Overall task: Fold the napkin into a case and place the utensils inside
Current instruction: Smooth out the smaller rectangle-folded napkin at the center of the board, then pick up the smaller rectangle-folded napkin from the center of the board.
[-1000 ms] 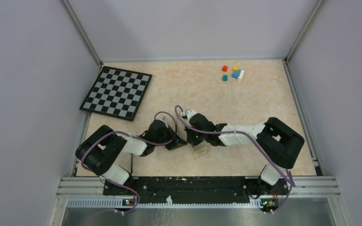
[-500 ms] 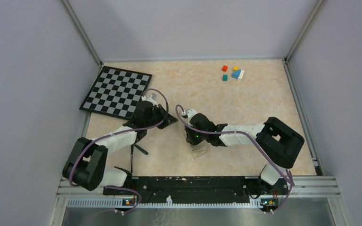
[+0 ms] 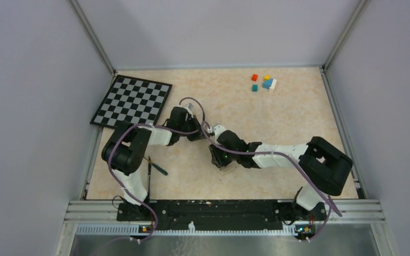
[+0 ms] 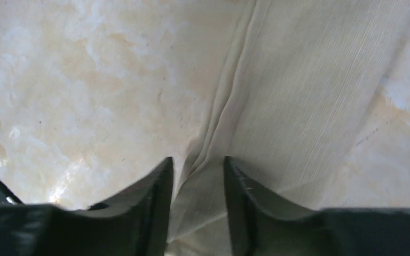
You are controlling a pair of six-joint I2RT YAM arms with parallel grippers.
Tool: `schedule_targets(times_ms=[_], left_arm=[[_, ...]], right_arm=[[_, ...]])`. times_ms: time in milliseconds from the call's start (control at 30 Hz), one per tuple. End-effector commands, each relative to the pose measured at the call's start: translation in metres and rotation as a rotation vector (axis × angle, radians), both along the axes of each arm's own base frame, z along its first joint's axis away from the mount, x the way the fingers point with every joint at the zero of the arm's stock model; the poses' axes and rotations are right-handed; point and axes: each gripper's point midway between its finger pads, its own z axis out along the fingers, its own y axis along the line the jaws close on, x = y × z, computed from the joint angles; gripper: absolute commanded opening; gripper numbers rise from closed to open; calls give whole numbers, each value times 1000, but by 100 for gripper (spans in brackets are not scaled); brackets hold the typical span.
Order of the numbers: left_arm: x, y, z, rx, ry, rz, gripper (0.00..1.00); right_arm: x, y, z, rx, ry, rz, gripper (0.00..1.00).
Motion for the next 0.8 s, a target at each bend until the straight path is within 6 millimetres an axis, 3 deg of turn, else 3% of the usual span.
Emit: schedule_targets(times_ms=[0,100,167,333,500,633,767], left_arm=[[9,19,-28,134,-18,5,0],[3,18,-32,121,5,-1,0],[0,18,-33,115,15,1,0],[-2,17,-32,105,18,0,0],[-2,16,-29,102,16,-5,0],[1,17,-25,114,3,-9,0],[5,16,-17,119,-23,-25,6]], right_arm=[[-11,-10,26,-99,-135,37,45],[3,-13,39,-143,-236,19,58],[12,-13,41,-193,-269,16,61],[30,4,33,-267,-298,33,61],[35,21,25,-280,-288,34,61],[37,10,7,-338,-268,-17,60],[36,-10,-14,-399,-250,-89,53]])
